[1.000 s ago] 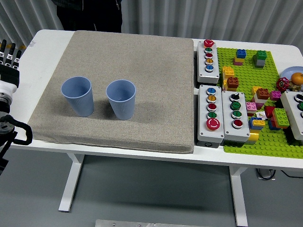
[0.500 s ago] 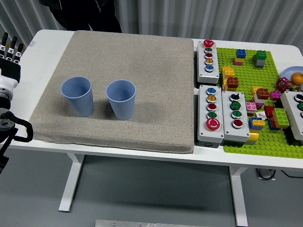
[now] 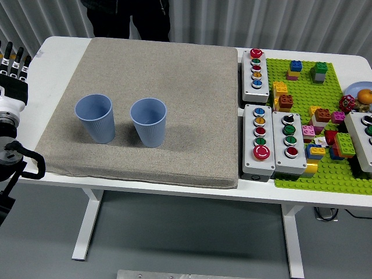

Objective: Pick cup pour cup place

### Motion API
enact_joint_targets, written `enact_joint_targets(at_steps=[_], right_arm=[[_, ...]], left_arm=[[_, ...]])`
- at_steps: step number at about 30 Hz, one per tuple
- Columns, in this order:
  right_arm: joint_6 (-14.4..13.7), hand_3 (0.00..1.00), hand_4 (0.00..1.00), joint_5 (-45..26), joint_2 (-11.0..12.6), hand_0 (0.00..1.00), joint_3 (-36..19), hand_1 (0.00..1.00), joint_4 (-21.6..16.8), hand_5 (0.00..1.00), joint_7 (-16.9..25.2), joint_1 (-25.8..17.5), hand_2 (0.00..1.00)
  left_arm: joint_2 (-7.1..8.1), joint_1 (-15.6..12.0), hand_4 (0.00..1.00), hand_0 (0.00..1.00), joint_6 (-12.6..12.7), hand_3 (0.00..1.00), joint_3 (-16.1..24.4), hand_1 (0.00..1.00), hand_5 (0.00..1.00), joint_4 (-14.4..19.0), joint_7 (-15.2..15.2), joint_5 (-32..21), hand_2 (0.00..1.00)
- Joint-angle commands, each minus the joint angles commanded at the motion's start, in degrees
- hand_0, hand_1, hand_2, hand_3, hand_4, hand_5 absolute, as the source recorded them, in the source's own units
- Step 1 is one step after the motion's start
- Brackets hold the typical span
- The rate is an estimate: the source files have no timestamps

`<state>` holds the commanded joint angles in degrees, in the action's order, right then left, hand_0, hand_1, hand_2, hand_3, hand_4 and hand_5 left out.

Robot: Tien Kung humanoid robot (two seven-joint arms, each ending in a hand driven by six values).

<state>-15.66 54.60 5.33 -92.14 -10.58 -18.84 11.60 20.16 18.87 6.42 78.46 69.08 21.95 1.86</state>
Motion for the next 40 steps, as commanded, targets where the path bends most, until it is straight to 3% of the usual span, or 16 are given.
enact_joint_targets(at_steps=[4,5,16,17,21,32,40], right_arm=[[0.01,0.571,0.002,-0.65,0.07,0.703,0.18,0.631,0.09,0.123,0.43,0.2,0.581],[0.03,0.571,0.002,-0.2,0.02,0.702,0.03,0.63,0.06,0.126,0.25,0.26,0.581],[0.02,0.57,0.002,-0.17,0.04,0.703,0.24,0.63,0.03,0.13,0.14,0.12,0.58],[0.02,0.571,0.002,-0.15,0.04,0.703,0.24,0.63,0.03,0.127,0.13,0.09,0.58],[0.05,0.571,0.002,-0.02,0.06,0.703,0.2,0.63,0.02,0.127,0.11,0.03,0.58],[0.1,0.57,0.002,0.57,0.17,0.703,0.66,0.631,0.02,0.129,-0.35,-0.72,0.58],[-0.2,0.571,0.002,0.22,0.38,0.703,0.1,0.631,0.07,0.13,-0.12,-0.31,0.579]], left_arm=[[-0.8,0.03,0.695,0.718,0.51,0.73,-0.19,0.658,0.998,0.07,0.95,-2.04,0.721],[-0.85,0.03,0.697,0.679,0.6,0.678,-0.42,0.609,0.998,0.23,1.0,-2.06,0.662],[-0.84,-0.21,0.699,0.675,0.89,0.678,-1.23,0.602,0.998,0.53,0.93,-1.9,0.659],[-0.84,-0.22,0.695,0.623,0.89,0.676,-1.25,0.59,0.998,0.52,0.92,-1.89,0.656],[-0.83,-0.21,0.695,0.623,1.0,0.676,-1.29,0.59,0.998,0.47,0.9,-1.75,0.656],[-0.67,-1.32,0.71,0.648,1.19,0.679,-1.56,0.6,0.998,0.94,0.5,0.04,0.665],[0.57,-2.78,0.711,0.664,1.33,0.689,0.15,0.618,0.998,2.98,-0.58,4.73,0.69]])
